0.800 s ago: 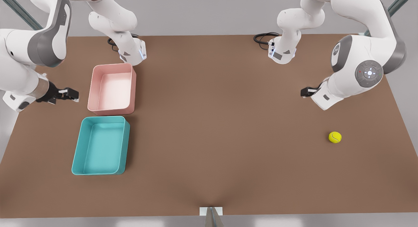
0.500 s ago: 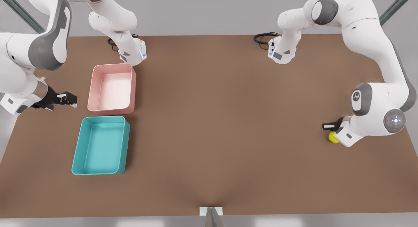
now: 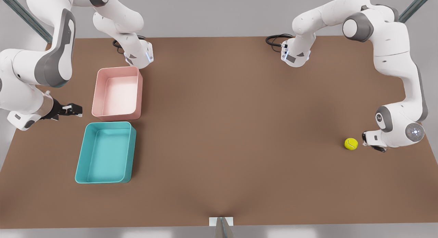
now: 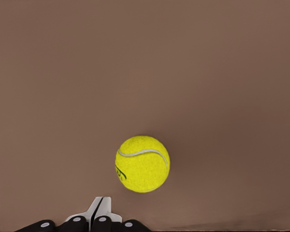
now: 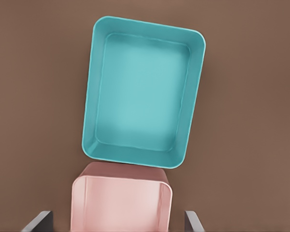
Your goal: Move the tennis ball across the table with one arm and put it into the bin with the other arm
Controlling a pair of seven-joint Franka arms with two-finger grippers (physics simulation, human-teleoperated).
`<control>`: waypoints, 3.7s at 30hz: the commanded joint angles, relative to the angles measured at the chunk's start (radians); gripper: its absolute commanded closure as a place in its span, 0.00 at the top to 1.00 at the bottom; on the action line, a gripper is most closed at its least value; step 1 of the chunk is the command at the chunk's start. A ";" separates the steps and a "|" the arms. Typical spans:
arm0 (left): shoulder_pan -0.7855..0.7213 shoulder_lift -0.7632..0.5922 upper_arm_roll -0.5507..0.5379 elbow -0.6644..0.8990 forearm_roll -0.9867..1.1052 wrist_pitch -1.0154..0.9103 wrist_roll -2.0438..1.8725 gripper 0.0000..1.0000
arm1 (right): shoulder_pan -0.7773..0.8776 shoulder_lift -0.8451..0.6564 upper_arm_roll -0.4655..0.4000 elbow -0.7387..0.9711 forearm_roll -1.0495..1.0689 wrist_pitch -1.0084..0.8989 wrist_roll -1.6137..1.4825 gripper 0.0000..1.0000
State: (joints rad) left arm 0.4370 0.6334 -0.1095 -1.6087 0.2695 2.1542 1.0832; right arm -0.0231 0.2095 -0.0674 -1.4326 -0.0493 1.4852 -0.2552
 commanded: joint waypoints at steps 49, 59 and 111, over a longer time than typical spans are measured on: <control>0.017 0.037 0.090 -0.139 0.103 0.274 0.862 0.21 | 0.000 0.018 0.003 0.024 0.017 -0.003 -0.025 1.00; -0.529 -0.003 0.012 0.096 -0.251 -0.178 -0.477 0.21 | 0.002 0.022 0.006 0.023 0.017 -0.003 -0.025 1.00; -0.440 -0.340 0.007 0.363 -0.368 -0.922 -1.663 1.00 | 0.666 0.278 0.032 -0.574 0.220 1.043 0.967 1.00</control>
State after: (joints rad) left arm -0.0031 0.2939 -0.1024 -1.2460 -0.0986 1.2362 -0.4405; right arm 0.6424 0.4858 -0.0353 -2.0045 0.1689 2.5139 0.5134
